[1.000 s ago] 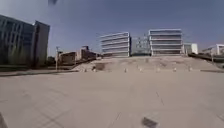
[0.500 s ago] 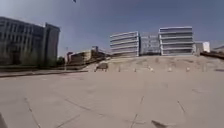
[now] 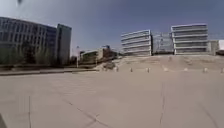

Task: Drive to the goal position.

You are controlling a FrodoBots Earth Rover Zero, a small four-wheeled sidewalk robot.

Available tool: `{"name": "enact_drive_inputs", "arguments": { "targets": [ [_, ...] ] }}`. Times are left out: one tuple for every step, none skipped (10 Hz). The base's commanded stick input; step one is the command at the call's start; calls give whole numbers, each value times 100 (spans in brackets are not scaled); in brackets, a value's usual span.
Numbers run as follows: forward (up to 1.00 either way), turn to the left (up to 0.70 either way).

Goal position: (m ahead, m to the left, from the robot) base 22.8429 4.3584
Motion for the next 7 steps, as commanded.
{"name": "enact_drive_inputs", "arguments": {
  "targets": [
    [70,0],
    [70,0],
    [70,0],
    [70,0],
    [70,0],
    [70,-1],
    [70,-9]
  ]
}}
